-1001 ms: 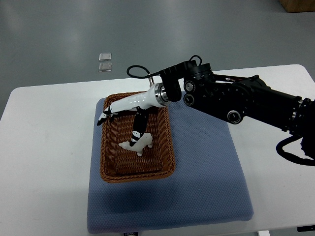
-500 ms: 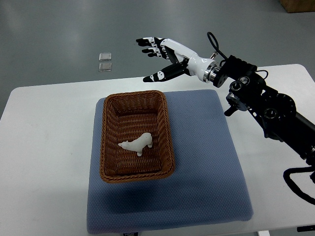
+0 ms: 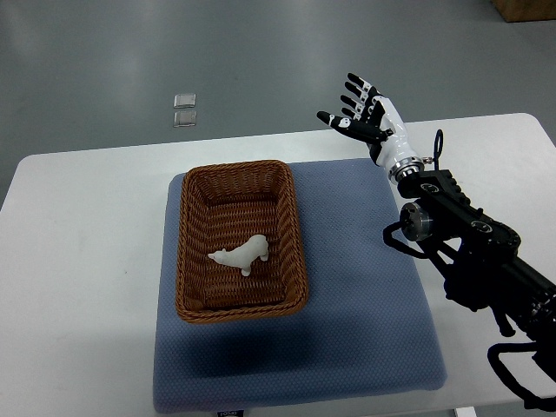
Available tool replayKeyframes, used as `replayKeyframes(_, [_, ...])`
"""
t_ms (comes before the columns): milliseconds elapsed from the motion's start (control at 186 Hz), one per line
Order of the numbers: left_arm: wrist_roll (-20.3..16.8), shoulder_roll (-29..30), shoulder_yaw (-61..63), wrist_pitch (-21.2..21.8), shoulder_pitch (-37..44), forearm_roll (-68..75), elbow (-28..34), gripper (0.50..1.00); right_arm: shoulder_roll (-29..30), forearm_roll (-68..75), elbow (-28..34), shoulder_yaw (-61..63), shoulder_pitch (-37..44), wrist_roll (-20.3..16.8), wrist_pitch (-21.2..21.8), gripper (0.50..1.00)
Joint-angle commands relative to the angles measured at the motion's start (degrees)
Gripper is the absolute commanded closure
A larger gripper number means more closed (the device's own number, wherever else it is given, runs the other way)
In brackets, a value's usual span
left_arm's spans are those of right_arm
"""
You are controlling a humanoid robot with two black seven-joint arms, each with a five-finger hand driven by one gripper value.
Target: Place white bear in brown basket with right hand
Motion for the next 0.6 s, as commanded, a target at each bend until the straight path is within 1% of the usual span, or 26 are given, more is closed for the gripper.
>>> replayKeyframes(0, [0.00, 0.00, 0.00, 0.00, 0.00, 0.00, 0.05, 0.500, 0.03, 2.84, -1.86, -0.10, 0.02, 0.09, -0.01, 0.587])
replayKeyframes(274, [0.00, 0.00, 0.00, 0.00, 0.00, 0.00, 0.05, 0.500, 0.30, 2.92, -5.20, 0.07, -1.30, 0.18, -0.45, 0.581])
replayKeyframes(490, [0.00, 0.00, 0.00, 0.00, 0.00, 0.00, -0.04, 0.500, 0.30, 3.19, -5.29, 0.34, -2.18, 0.36, -1.25, 0.581])
replayKeyframes(592, [0.00, 0.00, 0.00, 0.00, 0.00, 0.00, -0.04, 0.500, 0.30, 7.14, -5.38, 1.22, -2.26, 0.71, -1.16, 0.581])
